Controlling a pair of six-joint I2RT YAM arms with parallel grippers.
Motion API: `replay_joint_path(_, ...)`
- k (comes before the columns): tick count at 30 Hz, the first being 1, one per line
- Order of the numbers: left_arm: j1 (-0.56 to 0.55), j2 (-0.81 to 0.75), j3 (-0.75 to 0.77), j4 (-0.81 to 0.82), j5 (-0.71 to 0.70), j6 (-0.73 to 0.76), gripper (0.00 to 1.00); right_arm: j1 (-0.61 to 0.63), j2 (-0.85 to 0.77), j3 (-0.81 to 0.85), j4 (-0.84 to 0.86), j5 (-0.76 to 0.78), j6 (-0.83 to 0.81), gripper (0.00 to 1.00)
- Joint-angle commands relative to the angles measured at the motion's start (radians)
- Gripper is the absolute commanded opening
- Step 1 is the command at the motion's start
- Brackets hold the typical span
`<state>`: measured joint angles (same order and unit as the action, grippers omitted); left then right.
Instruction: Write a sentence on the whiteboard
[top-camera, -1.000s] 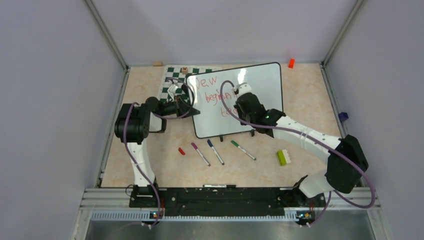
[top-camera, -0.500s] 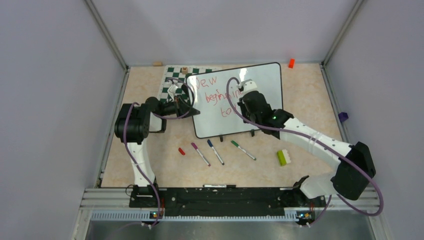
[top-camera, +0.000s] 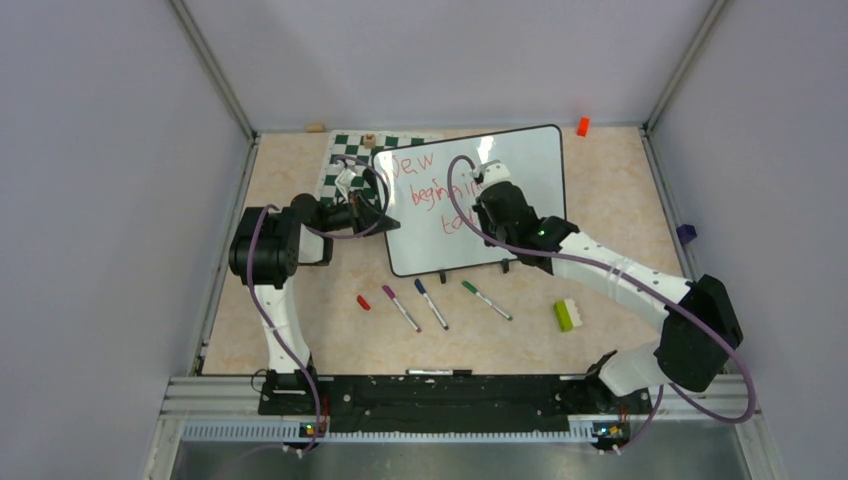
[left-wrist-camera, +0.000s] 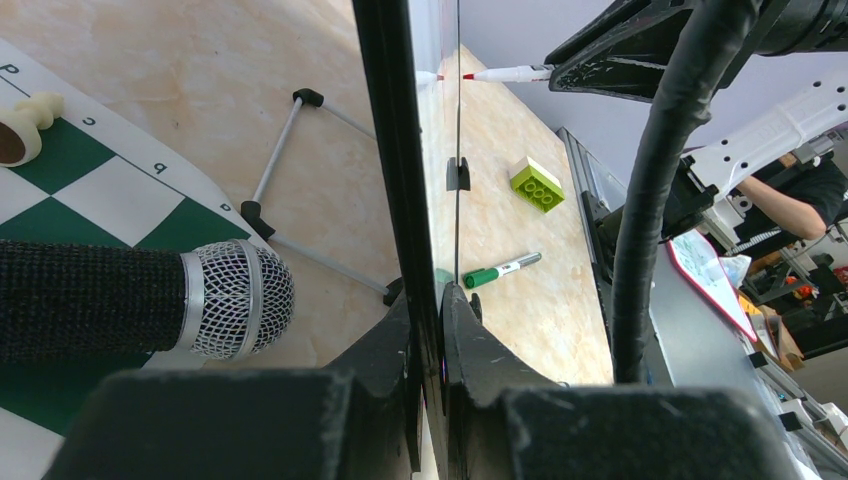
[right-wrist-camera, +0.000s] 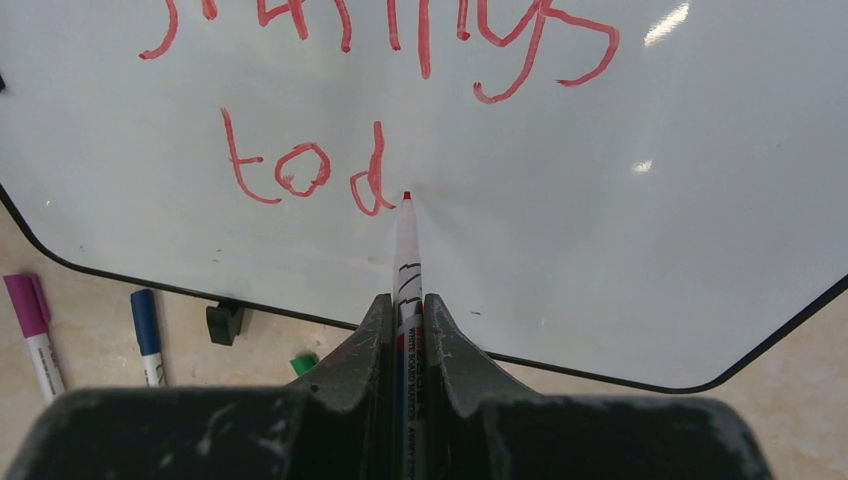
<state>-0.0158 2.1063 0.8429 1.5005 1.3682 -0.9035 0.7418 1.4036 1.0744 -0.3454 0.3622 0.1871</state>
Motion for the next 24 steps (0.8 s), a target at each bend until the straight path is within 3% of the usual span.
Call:
replay_joint_path(1,0.007,-0.007,-0.014,0.117,0.053,0.151,0.00,-0.009,0.012,0.041,0.050,0.031,0.006,0.00)
replay_joint_path(12,0.006,-0.008,-0.015,0.118,0.054,0.154,0.00,-0.010,0.027,0.037,0.078,0.075,0.001,0.00)
replay_joint_path(24,0.007,-0.008,-0.018,0.117,0.053,0.157,0.00,-0.010,0.030,0.017,0.080,0.007,-0.013,0.00)
